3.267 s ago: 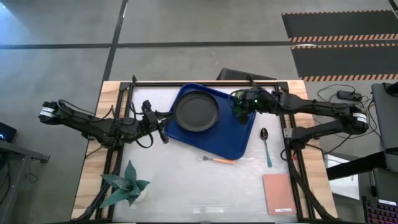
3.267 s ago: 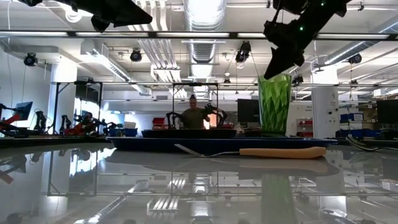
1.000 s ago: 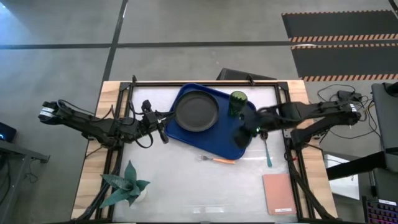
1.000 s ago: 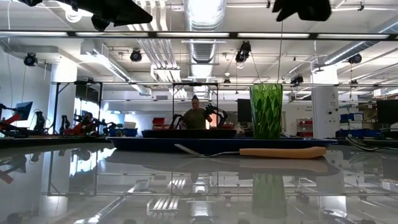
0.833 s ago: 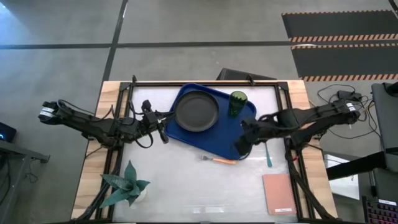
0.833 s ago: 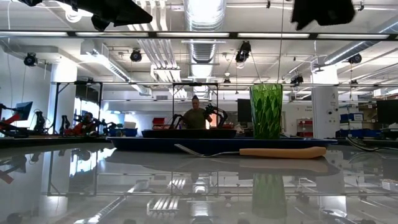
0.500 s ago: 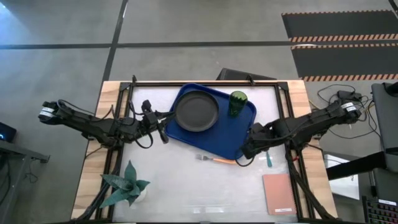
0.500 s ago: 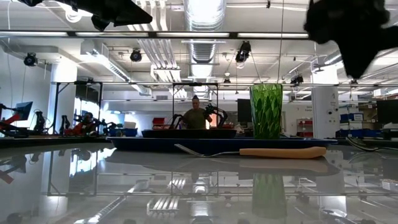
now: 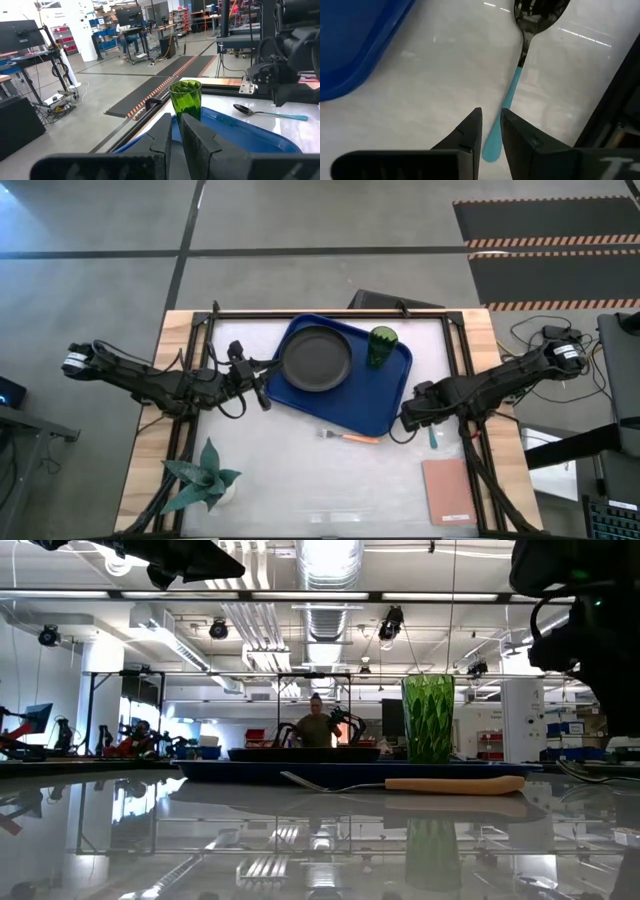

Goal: Pick and place plate/cup/fork/spoon on tray
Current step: Put the blue spoon on the blue tray to the right of the black plate

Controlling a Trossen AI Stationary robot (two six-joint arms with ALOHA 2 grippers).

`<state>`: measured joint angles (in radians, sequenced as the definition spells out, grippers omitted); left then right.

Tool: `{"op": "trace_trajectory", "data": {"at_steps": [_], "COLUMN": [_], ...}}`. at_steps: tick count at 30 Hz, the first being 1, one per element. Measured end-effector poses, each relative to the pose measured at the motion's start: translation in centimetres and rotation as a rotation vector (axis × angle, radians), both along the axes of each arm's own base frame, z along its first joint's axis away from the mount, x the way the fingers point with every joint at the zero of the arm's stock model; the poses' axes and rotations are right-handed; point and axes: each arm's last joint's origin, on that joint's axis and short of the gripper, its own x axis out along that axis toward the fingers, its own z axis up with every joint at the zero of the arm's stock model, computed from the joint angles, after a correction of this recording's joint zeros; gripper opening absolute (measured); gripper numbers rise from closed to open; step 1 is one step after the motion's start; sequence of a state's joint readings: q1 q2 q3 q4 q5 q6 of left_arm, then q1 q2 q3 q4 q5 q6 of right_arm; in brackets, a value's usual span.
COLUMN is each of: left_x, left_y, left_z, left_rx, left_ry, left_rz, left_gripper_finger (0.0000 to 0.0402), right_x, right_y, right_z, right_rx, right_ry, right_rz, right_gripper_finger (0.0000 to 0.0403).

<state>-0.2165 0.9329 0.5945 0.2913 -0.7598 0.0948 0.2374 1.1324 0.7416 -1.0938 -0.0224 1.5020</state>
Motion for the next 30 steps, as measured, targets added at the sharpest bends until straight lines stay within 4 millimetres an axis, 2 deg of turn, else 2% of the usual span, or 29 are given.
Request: {"op": "trace_trajectory", "data": {"at_steps": [6, 10, 18, 23, 30], "left_x": [0.0, 0.0, 0.0, 0.0, 0.0], "left_y": [0.0, 0.0, 0.0, 0.0, 0.0], "left_z": [0.0, 0.0, -0.1, -0.1, -0.1], "left_rx": [0.001, 0.018, 0.017, 0.016, 0.016], "left_ry": [0.001, 0.011, 0.012, 0.012, 0.012], "left_rz": [0.0, 0.0, 0.0, 0.0, 0.0], "left_gripper_finger": [0.0024, 0.0024, 0.0024, 0.0024, 0.0024], "right_x": [-0.4, -0.9, -1.6, -1.6, -2.0], "right_y": [-0.5, -0.7, -0.8, -1.0, -1.2], "right_z": [-1.0, -1.9, -3.0, -3.8, -4.6], "right_rx": [-0.031, -0.038, -0.049, -0.086, -0.118], "right_ry": [0.018, 0.044, 0.074, 0.032, 0.025], "right_rz": [-0.044, -0.059, -0.071, -0.074, -0.089], "right_gripper_finger": [0.0061, 0.0076, 0.0148, 0.0182, 0.0179]}}
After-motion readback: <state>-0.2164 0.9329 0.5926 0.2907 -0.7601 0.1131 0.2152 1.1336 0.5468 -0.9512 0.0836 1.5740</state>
